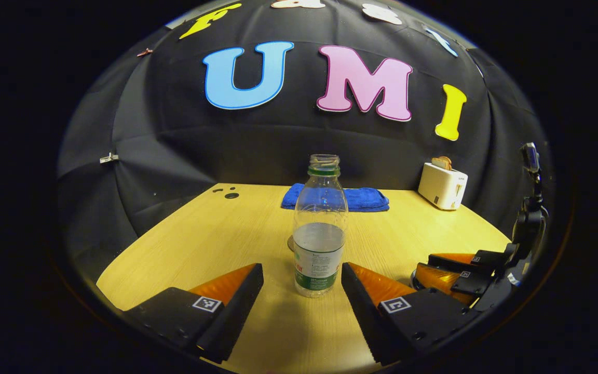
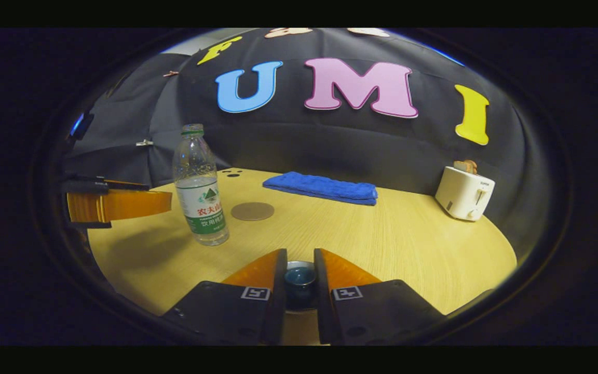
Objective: Open the teacup lid with one hand, grasp the water bottle and pour water into the teacup with the other hand; after pouring, place the water bottle on the coaster and then close the teacup lid.
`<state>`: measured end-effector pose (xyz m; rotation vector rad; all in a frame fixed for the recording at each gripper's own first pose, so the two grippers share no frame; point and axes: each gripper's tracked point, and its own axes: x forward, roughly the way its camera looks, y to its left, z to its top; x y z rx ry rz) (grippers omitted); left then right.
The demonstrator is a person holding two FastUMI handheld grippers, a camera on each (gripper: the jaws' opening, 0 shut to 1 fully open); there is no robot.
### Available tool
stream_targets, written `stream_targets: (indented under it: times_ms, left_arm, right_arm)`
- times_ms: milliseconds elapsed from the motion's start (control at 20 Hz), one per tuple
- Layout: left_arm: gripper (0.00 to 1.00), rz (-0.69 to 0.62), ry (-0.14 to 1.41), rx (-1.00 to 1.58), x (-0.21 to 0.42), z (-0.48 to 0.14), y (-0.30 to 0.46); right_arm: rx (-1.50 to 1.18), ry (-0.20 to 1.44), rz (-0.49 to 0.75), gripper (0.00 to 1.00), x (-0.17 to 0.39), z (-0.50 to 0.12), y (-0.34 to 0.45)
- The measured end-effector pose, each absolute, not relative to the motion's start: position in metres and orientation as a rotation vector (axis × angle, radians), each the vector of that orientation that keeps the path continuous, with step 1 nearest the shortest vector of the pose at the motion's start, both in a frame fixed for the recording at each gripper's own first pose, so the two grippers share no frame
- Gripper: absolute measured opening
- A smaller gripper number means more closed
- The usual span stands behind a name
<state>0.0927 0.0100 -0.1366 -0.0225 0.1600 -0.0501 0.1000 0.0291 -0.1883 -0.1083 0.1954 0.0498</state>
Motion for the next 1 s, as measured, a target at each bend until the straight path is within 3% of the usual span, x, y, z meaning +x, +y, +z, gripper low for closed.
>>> stream_targets:
  times_ms: [600,650,700,900,1000]
  left_arm:
    - [0.95,-0.145,0.144,-0.037,0.141,-0.145,-0.011]
    - [0.95,-0.15,0.138,-0.042,0.148,-0.145,-0.012]
    - [0.95,-0.154,0.131,-0.042,0.154,-0.146,-0.013]
    - [0.95,-0.179,0.103,-0.028,0.172,-0.145,-0.017]
    - [0.95,-0.185,0.097,-0.005,0.178,-0.144,-0.016]
  right_arm:
    - [-0.082,0.184,0.037,0.25,0.095,-0.139,0.0]
    - [-0.075,0.187,0.028,0.33,0.095,-0.139,-0.004]
    - [-0.07,0.188,0.02,0.25,0.093,-0.14,-0.007]
    - [-0.064,0.194,-0.005,0.29,0.089,-0.146,-0.018]
    - [-0.059,0.202,-0.013,0.25,0.086,-0.152,-0.022]
